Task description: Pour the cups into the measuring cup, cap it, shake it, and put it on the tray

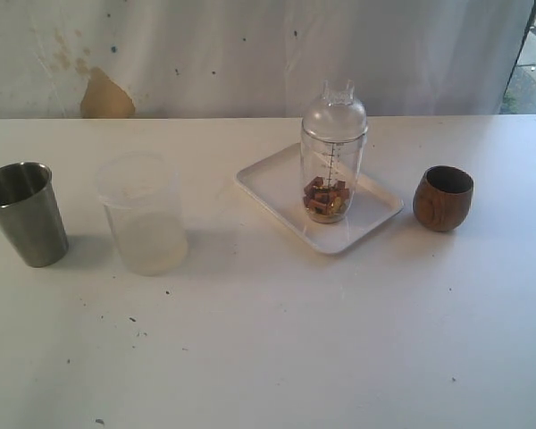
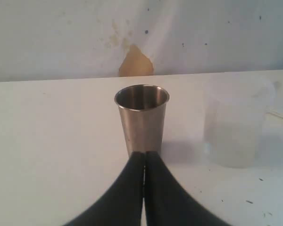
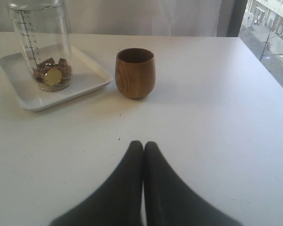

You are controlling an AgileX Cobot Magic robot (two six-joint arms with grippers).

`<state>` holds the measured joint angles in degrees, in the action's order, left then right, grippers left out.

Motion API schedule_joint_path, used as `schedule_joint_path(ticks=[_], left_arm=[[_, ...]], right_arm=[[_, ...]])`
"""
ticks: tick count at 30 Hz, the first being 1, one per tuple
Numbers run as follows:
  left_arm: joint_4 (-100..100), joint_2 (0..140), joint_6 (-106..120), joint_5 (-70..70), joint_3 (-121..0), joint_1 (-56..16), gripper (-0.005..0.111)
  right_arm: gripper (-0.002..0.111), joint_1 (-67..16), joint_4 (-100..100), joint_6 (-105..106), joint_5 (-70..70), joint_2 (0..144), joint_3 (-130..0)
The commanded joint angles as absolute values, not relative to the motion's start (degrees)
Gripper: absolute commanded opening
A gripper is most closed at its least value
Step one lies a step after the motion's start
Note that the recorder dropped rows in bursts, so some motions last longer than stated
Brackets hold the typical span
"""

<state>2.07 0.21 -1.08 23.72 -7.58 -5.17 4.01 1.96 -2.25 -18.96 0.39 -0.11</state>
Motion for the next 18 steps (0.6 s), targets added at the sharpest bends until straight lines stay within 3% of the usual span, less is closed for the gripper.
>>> schedule_joint_path(ticks=[1, 18], left_arm=[[0.0, 0.0, -1.4, 22.6, -4.9, -4.7, 0.001], [0.0, 0.0, -1.4, 9.9, 0.0, -4.5, 0.001]], right_arm=[[0.0, 3.7, 2.1, -2.2, -18.4, 0.0, 0.0], [0.0, 3.7, 2.1, -2.2, -18.4, 0.0, 0.0]])
